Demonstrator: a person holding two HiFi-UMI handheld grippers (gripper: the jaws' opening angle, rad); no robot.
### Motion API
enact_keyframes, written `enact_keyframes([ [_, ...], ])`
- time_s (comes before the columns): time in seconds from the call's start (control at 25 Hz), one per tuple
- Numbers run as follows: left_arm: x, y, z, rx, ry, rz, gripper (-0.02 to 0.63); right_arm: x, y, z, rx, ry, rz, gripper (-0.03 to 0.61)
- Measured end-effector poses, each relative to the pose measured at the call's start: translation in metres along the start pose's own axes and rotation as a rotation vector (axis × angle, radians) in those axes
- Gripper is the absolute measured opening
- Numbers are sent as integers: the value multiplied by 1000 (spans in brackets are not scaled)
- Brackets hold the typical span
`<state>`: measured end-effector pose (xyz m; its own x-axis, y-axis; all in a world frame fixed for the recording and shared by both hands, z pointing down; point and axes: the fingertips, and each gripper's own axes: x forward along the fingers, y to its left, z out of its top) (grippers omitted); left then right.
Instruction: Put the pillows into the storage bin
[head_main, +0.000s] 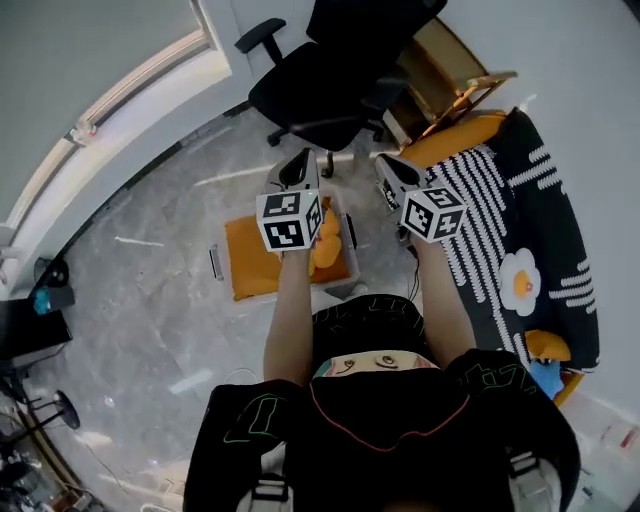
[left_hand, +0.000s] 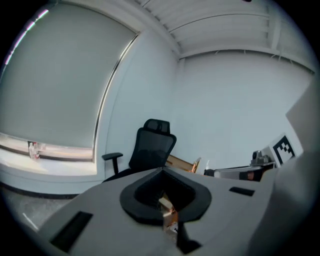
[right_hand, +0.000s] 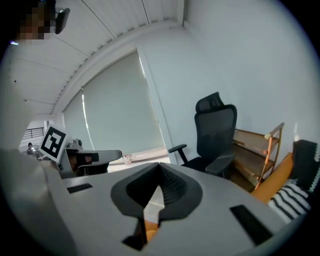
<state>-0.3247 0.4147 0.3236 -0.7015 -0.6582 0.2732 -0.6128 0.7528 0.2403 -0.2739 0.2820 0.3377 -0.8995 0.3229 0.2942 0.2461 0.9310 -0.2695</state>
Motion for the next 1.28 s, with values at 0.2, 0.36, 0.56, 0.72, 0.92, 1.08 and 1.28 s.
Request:
enact_keyframes([
  [0.2,22,-67,73,88,-135,-79,-5,-55,-51,66,-13,-139,-118,2],
  [0.36,26,-108,115,141,-213,-112,-5,-109,-84,113,-76,-214,-287,3],
  [0.56,24,-142,138,173,-307,-113,-5,-169,-106,146,-162,-282,-418,3],
  [0.72,26,-173,142,194,-345,-179,-5,-193,-116,143,-161,-300,-447,3],
  [0.92,37,-205,131,256,-299,-233,-5,-209,-126,142,-156,-322,-477,3],
  [1.08,43,-219,120,279,-269,-254,-5,-222,-133,139,-153,-333,-499,3],
  [1.28,46,-232,114,288,-257,-273,-5,-237,-142,135,-141,-343,-527,3],
])
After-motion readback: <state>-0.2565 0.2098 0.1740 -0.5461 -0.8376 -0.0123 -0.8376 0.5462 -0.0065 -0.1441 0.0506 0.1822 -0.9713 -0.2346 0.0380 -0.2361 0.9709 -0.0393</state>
